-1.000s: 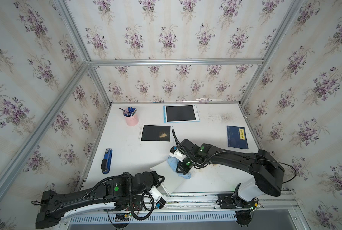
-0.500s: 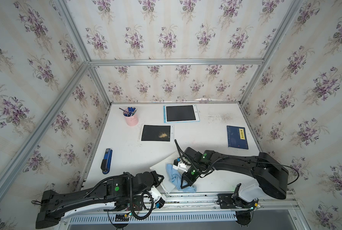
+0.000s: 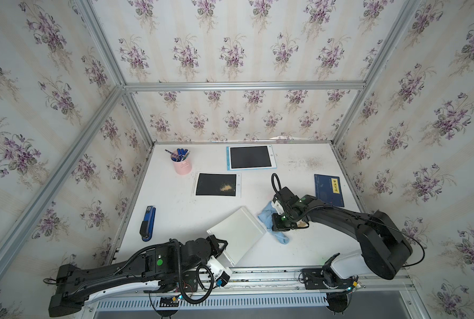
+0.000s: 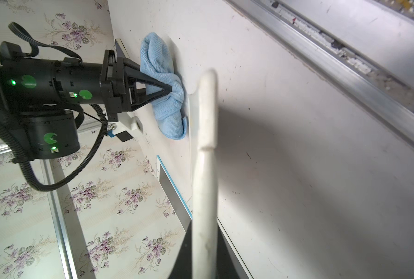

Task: Wipe the drawing tablet
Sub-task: Wipe the dirt from the drawing tablet.

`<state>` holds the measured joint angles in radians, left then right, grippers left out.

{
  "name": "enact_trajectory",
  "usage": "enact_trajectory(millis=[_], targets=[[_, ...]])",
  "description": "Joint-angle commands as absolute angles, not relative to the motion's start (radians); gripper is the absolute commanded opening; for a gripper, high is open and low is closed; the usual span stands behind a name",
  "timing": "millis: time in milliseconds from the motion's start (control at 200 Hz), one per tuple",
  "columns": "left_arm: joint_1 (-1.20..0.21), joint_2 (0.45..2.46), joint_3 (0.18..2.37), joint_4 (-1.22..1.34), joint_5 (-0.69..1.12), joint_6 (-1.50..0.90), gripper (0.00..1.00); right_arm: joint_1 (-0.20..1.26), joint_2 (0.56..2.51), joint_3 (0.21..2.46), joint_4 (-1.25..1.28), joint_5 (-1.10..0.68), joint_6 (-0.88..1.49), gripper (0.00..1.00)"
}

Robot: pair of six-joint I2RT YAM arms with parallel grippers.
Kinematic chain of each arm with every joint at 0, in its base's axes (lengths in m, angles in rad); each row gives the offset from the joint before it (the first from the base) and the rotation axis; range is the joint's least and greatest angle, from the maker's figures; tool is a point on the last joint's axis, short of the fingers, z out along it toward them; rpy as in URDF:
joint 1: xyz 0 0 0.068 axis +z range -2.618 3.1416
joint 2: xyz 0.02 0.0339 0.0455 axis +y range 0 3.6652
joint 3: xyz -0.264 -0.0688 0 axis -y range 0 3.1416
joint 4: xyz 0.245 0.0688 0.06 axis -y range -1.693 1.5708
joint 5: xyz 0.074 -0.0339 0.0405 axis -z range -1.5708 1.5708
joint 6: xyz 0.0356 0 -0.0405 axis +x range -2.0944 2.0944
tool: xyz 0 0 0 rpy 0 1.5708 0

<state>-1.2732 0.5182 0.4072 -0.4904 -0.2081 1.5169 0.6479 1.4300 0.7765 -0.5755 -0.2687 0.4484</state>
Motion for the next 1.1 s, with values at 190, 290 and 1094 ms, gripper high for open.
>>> enact_trajectory(millis=[190, 290, 1094], targets=[[-1.275, 0.52, 0.411, -0.497, -0.195, 1.519, 0.0, 0.692, 1.412, 0.912, -0.594, -0.428, 0.365, 0.0], [-1.275, 0.519, 0.411, -0.495, -0.198, 1.52, 0.0, 0.789, 1.491, 0.97, -0.603, -0.526, 0.336, 0.0], [-1.278, 0.52, 0.411, -0.485, -0.201, 1.519, 0.0, 0.758, 1.654, 0.982, -0.598, -0.155, 0.385, 0.0]])
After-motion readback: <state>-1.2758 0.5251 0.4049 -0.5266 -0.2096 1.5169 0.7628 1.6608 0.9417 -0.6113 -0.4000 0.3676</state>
